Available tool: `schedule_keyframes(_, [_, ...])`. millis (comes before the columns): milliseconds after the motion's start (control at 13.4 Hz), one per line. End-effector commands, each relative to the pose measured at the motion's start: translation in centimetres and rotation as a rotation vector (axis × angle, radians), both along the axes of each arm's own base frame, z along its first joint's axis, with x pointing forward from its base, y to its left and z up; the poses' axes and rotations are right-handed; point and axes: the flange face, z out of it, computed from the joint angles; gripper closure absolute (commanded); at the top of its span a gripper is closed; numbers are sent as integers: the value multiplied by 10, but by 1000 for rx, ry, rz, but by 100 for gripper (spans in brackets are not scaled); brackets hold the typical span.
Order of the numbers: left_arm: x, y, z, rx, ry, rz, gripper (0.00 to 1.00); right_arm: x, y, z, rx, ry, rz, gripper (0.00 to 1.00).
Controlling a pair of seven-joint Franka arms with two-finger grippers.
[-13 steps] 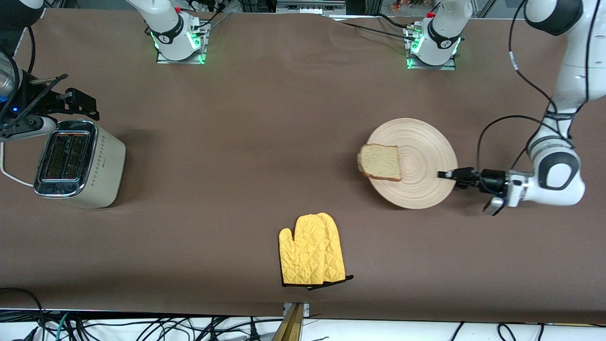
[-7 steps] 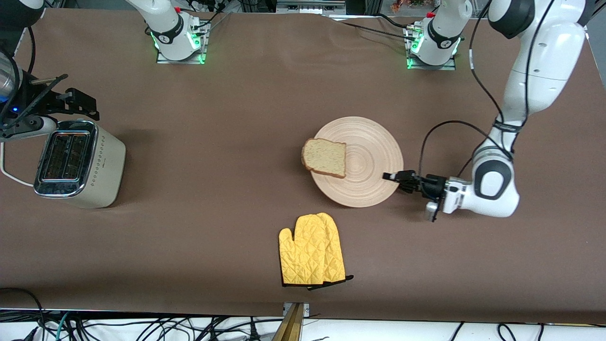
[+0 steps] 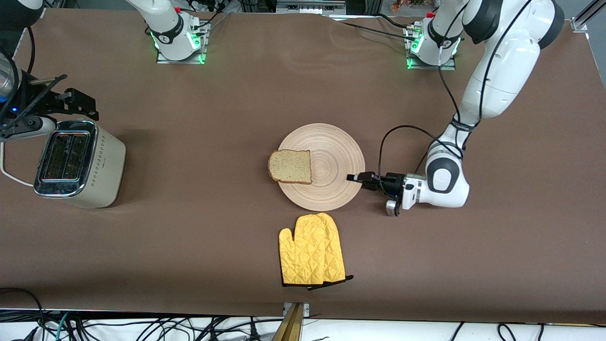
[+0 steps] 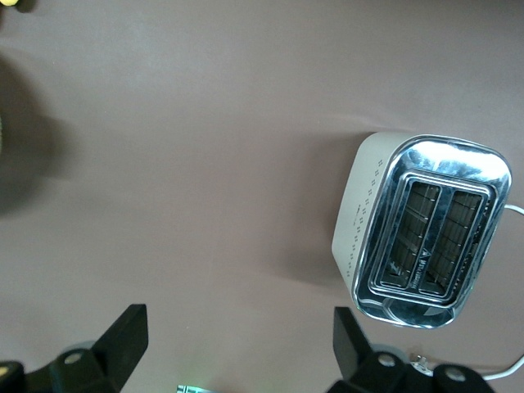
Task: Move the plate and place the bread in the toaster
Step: 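Push the wooden plate with the left gripper toward the table's middle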
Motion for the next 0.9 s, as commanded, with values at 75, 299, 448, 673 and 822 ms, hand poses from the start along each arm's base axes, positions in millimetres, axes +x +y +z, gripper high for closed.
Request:
schedule_keyframes(75, [-7, -15, -2, 37, -18, 29, 100, -5, -2, 3, 10, -3, 4, 0])
schedule_keyframes(299, [-9, -11, -5, 40, -7, 34, 85, -5, -2, 2, 12, -3, 4, 0])
schedule_keyframes(448, [-8, -4, -3, 38, -3, 36, 0, -5, -2, 2, 13, -2, 4, 0])
schedule_keyframes(673, [7, 19, 29, 70, -62, 9, 0, -4, -1, 0, 15, -2, 4, 0])
schedule_keyframes(822, [18, 48, 57, 127, -126, -50, 0, -2, 0, -1, 19, -4, 4, 0])
